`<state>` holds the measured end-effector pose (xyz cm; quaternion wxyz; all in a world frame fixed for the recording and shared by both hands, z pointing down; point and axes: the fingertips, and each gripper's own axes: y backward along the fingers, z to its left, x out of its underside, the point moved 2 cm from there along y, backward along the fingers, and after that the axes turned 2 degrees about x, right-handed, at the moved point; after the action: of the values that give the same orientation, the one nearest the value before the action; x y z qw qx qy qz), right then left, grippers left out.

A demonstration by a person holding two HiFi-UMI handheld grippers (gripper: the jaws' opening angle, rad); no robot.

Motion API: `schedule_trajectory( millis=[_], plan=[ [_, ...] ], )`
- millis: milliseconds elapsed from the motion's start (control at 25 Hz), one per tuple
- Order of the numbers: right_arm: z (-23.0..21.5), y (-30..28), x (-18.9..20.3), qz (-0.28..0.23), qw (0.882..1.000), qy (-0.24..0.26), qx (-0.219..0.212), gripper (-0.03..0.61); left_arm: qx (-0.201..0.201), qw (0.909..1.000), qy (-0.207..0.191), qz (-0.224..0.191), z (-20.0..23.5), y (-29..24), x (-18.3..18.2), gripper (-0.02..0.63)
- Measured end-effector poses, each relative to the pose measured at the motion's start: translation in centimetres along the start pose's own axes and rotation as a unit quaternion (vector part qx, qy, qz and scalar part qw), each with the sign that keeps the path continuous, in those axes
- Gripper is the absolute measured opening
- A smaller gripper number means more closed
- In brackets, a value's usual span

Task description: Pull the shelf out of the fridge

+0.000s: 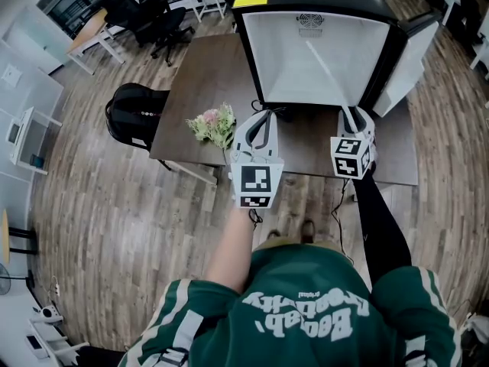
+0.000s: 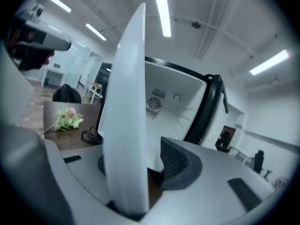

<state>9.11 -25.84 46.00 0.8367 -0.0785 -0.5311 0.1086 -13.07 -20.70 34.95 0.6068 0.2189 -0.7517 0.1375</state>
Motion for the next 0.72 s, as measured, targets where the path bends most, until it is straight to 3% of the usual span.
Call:
schedule_trajectory(
  millis=[120,200,280,720],
  plan=[
    [-0.9,1.0,-0.8,-0.012,0.996,-0.088,-0.013,0.147,0.003,1.0,0.001,-0.003,-0.2,-0.1,-0.3,0.015],
    [-1.4,1.7,-1.5,-0.021,0.991,-0.132,-0.021,0.052,0.004,1.0,0.001,-0.003,-0.3,-0.3,-0.4,0.015],
    [-1.7,2.1,-1.8,-0.023,0.987,-0.155,-0.026,0.052,0.007,1.0,0.001,-0.003,-0.5,-0.5,-0.4,0.015],
    [-3.8,3.4,-4.8,-0.082,0.986,-0.147,-0.015,0.052,0.017,0.9998,0.0,-0.006,-1.7,-2.4,-0.7,0.015]
  ],
)
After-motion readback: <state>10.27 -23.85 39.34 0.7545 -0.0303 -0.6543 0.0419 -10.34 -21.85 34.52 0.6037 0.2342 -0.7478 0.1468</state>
